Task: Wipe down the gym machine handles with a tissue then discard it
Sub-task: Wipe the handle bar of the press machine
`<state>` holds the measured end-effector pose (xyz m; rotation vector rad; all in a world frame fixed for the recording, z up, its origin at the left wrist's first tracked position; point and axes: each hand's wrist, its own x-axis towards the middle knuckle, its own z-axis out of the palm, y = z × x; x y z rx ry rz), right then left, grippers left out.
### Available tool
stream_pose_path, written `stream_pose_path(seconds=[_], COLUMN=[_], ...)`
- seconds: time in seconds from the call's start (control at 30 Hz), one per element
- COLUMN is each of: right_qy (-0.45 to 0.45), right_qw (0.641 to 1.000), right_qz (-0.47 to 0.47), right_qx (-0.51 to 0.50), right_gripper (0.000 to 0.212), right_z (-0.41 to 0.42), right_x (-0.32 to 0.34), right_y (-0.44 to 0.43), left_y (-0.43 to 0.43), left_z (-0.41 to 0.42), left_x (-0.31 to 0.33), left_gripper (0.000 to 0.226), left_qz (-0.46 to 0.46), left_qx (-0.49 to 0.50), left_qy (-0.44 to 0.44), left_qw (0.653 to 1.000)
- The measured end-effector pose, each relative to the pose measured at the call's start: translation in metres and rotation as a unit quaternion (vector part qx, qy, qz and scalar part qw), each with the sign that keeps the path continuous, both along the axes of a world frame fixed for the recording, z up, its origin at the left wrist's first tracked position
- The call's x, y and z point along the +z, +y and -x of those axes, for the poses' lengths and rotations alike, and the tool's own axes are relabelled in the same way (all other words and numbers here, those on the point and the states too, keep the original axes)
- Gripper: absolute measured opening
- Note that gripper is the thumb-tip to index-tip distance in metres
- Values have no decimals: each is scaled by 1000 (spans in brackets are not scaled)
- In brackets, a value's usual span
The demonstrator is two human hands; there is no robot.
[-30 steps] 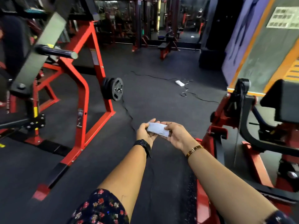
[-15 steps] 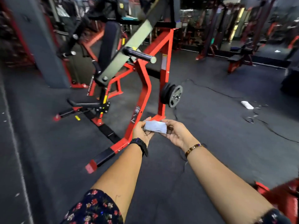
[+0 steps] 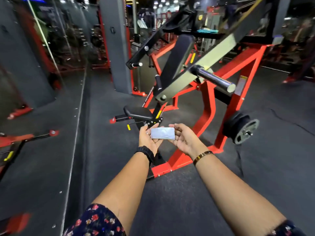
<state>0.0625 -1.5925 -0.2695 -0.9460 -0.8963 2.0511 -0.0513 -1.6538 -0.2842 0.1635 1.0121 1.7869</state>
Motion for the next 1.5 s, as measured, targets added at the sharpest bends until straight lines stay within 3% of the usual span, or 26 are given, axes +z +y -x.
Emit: stream_pose_path(seconds=[0.43, 0.83, 1.5], right_qy=[-2, -1, 6], right_qw=[994, 995, 995], right_qz=[11, 4, 26], right_qx=[107, 99, 94], right_gripper=[15, 17, 20], right_z=[198, 426, 659], right_x=[-10, 1, -10], right_y=[76, 168, 317], left_y=[57, 148, 294], left_z=[185, 412, 645], left_x=[-18, -4, -13], left_gripper=[40, 42, 43], left_qz=[-1, -11, 2], left_qx=[103, 106, 102], left_qy=[-8, 1, 5], left_qw=[995, 994, 995])
